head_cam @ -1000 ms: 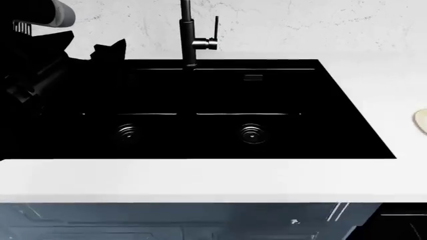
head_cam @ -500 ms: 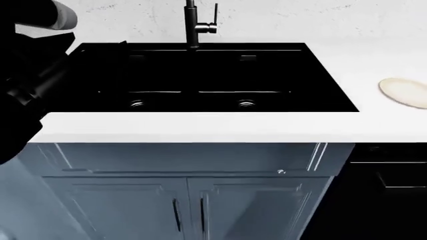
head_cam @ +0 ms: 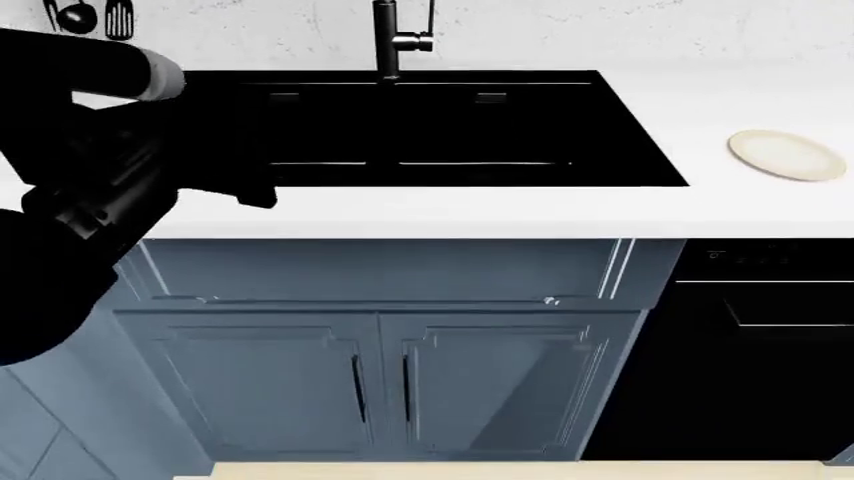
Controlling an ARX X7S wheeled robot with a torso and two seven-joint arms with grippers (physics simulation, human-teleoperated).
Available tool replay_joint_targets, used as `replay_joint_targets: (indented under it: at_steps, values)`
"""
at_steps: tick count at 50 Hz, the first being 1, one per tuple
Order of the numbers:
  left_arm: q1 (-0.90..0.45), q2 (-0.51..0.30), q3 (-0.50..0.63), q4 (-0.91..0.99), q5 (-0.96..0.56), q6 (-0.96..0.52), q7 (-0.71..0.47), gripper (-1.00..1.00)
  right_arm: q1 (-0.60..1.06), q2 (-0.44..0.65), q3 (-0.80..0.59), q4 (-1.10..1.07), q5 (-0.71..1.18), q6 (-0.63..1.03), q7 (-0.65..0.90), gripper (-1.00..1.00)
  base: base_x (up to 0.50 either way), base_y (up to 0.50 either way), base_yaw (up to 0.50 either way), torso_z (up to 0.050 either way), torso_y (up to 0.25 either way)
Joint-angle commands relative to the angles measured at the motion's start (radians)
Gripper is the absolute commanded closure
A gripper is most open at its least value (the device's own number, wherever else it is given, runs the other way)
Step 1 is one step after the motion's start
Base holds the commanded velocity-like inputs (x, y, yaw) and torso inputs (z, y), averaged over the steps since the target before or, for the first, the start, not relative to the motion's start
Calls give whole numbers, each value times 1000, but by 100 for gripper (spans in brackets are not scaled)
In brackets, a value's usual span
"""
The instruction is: Pick the chicken breast from the plate and place it on the cutting board. Then pick the condiment bottle from the cabinet and place it next to the cutting board.
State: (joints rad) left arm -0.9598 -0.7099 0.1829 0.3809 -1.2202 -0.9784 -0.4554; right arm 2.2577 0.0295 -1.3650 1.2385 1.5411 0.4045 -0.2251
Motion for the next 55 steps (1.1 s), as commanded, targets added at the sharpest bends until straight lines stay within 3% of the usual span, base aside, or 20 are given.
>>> replay_joint_targets:
  at_steps: [1,10,19,35,42,55]
  values:
    - [109,-25,-18,57,15,44,3,-100,-149,223,-21,-504,7,-45,270,100,0,0,0,0,0]
    - [239,-62,-80,141,-3,94,-19,-100,-296,466,1,-1022,32,-99,592,100,0,0,0,0,0]
    - [338,-107,-105,230,38,126,-29,-100,-468,630,-4,-1366,-26,-218,791,100,0,0,0,0,0]
    - [485,-105,-145,305,118,195,-89,-100,-723,768,-48,-1604,-208,-388,1031,100,0,0,0,0,0]
    - [581,-90,-143,319,195,240,-102,-100,-717,852,-94,-1726,-225,-295,1136,100,0,0,0,0,0]
    - [576,-41,-106,327,226,253,-125,-100,-792,918,-132,-1850,-273,-290,1263,100,0,0,0,0,0]
